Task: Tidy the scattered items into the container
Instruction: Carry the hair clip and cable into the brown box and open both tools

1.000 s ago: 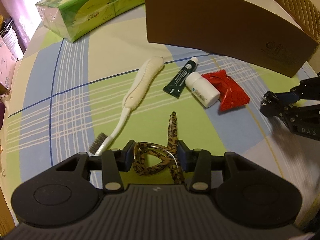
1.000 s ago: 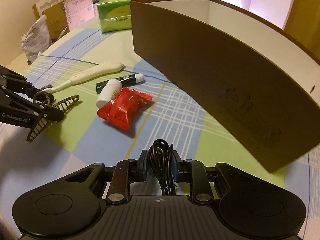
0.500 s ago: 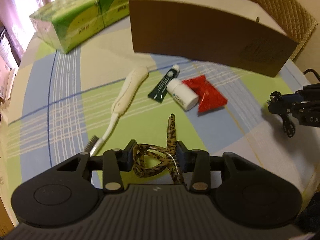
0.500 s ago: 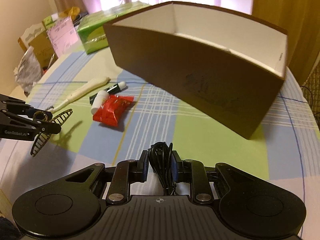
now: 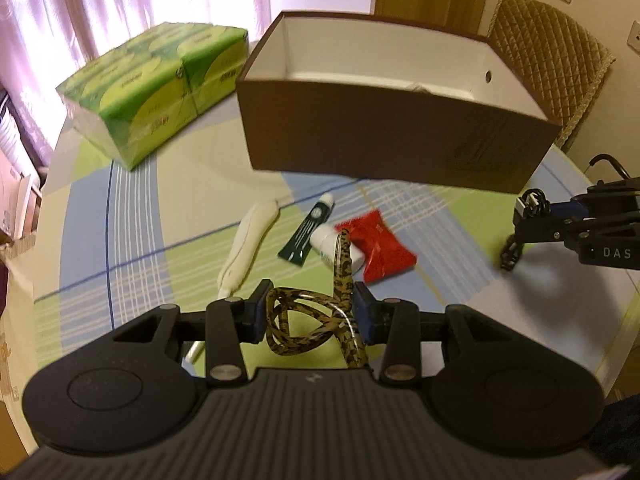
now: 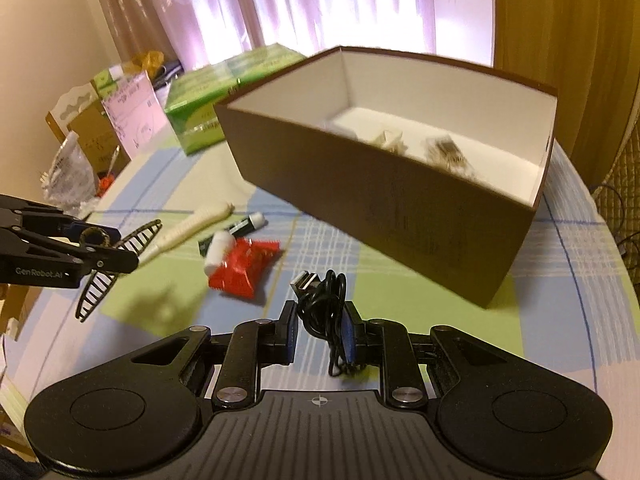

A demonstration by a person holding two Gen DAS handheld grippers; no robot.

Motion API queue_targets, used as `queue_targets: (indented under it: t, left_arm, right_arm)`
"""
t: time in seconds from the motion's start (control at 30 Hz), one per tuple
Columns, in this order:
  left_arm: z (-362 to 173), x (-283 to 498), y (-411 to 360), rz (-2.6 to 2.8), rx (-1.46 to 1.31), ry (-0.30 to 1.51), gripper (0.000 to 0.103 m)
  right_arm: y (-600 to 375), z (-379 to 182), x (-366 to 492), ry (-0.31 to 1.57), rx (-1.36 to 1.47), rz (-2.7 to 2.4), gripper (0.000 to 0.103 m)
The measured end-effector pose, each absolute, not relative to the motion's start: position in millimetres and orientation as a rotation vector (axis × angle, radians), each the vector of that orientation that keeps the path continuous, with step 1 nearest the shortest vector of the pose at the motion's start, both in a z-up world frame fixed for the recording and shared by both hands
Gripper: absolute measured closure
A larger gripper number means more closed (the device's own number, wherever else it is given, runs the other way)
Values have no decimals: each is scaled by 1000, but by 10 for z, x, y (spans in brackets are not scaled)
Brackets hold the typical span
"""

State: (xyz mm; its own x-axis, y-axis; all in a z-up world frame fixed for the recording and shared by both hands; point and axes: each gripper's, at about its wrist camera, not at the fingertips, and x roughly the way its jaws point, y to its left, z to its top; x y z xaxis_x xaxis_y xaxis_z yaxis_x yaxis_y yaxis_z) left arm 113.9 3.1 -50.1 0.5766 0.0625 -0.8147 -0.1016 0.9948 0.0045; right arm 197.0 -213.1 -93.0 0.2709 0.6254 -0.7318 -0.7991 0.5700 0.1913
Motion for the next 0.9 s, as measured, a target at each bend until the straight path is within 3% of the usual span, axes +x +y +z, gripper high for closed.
queue_targets:
  t: [0.9]
  left_arm:
    - [69, 1655, 21, 88, 29, 793, 66]
  right_arm:
    - [-2204, -246, 2600, 687, -77, 995, 78]
